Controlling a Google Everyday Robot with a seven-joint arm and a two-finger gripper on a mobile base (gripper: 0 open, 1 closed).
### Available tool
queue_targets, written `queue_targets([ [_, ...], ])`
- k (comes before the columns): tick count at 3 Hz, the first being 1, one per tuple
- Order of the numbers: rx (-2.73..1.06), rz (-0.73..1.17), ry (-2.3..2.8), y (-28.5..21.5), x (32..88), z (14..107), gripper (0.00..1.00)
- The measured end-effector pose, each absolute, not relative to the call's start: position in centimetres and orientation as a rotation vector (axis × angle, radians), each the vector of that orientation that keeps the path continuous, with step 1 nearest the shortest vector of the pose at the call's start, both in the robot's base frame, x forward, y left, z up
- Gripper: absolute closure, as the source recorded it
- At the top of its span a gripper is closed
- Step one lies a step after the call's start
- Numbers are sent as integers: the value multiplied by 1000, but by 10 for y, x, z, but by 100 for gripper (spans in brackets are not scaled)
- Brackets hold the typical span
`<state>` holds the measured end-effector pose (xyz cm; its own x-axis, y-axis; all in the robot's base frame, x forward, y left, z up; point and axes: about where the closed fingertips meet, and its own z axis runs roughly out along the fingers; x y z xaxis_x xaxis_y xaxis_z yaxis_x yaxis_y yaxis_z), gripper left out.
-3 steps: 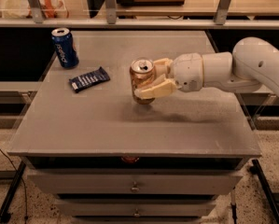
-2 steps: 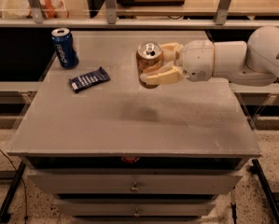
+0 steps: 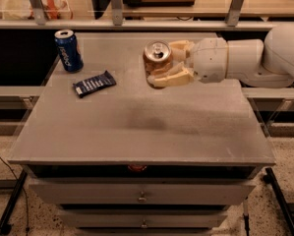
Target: Knock orange can over
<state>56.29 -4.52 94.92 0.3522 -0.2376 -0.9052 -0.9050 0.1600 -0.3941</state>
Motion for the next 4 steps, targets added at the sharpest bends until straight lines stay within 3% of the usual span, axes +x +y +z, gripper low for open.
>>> queue_targets([
  [2, -1644, 293, 696, -26, 511, 1010, 100],
  [4, -1664, 236, 608, -21, 512, 1006, 100],
])
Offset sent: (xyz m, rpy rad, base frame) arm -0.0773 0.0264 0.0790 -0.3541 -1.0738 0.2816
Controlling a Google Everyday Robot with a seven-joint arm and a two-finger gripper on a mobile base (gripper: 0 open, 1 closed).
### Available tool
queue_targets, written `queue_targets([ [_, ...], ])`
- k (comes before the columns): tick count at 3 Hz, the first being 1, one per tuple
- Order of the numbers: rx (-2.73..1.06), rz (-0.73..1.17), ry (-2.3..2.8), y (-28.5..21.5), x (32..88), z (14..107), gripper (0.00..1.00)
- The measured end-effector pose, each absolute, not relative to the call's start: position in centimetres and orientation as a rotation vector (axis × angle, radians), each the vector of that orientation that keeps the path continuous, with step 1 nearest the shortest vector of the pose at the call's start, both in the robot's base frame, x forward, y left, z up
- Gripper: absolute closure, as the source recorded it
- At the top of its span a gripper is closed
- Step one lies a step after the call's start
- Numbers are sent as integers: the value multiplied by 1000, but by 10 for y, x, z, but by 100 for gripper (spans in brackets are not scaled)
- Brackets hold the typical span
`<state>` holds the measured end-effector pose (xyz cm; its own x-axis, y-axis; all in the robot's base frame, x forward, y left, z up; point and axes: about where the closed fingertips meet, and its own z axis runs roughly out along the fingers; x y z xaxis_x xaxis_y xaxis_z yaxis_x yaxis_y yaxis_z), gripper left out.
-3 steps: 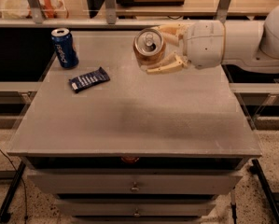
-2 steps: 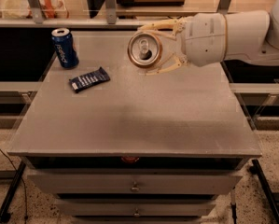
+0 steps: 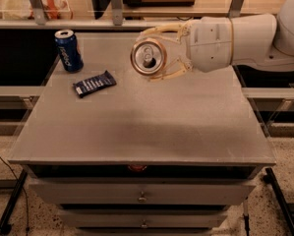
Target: Knock orange can over
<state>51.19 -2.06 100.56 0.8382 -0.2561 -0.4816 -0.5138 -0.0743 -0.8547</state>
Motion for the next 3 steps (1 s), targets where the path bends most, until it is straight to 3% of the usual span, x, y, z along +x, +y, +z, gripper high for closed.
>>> queue_targets([
  [1, -1639, 123, 514, -24, 523, 1012, 100],
  [3, -1697, -336, 218, -17, 508, 1025, 100],
])
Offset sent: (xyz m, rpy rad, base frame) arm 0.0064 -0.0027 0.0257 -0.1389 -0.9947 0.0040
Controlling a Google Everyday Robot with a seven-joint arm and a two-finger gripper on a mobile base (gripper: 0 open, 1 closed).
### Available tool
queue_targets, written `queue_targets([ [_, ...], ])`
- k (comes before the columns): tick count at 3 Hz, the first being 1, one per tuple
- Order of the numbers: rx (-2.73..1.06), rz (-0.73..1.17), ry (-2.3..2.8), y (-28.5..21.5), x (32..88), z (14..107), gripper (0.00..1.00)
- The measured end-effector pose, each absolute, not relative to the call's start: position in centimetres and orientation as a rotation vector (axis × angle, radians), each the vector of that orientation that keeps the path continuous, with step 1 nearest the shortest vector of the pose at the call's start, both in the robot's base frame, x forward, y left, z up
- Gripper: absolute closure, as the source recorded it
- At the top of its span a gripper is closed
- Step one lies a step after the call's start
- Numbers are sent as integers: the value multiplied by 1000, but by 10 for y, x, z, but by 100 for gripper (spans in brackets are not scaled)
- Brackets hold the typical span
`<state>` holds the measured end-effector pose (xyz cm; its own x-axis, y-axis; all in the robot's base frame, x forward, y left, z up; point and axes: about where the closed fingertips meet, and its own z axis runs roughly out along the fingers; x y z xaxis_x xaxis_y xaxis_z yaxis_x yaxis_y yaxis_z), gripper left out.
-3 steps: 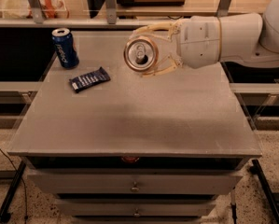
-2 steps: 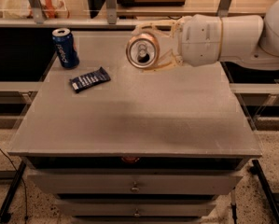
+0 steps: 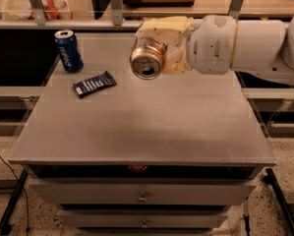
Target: Knock orange can over
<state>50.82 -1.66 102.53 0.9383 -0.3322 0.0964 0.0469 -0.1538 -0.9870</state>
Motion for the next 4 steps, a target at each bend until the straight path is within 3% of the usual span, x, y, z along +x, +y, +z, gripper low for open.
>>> queue_targets([
  [2, -1702, -407, 146, -16, 505, 1030, 100],
  [4, -1756, -612, -79, -18, 499, 1020, 100],
])
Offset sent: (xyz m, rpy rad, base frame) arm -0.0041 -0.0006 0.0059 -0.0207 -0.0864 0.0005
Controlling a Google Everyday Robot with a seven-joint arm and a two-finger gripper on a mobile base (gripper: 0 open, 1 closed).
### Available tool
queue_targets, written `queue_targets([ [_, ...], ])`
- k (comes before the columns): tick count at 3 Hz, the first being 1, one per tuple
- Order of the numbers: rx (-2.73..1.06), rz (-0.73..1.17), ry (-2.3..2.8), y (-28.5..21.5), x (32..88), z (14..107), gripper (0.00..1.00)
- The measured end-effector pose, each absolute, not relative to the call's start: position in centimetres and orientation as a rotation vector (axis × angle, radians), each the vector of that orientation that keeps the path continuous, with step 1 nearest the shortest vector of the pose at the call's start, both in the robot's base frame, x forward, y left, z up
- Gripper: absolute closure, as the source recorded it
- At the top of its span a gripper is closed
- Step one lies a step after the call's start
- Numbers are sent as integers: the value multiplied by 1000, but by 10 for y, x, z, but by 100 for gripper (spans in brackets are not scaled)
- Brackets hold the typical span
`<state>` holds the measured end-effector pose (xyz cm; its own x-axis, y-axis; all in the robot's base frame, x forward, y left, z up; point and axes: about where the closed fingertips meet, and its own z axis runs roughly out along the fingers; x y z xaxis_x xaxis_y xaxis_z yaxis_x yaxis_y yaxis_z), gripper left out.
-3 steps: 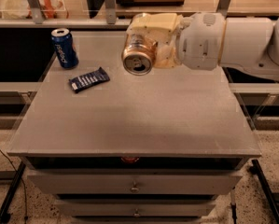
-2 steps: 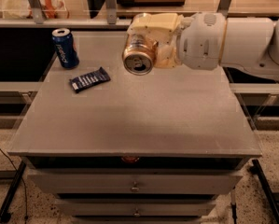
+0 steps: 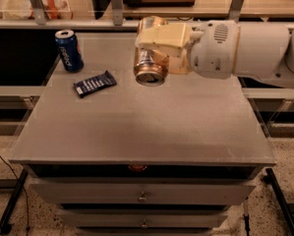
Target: Knock orange can over
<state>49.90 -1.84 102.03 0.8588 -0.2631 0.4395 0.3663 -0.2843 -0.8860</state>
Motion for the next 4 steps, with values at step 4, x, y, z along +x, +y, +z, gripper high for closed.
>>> queue_targets([
  [4, -1689, -873, -373, -12, 482, 1010, 100],
])
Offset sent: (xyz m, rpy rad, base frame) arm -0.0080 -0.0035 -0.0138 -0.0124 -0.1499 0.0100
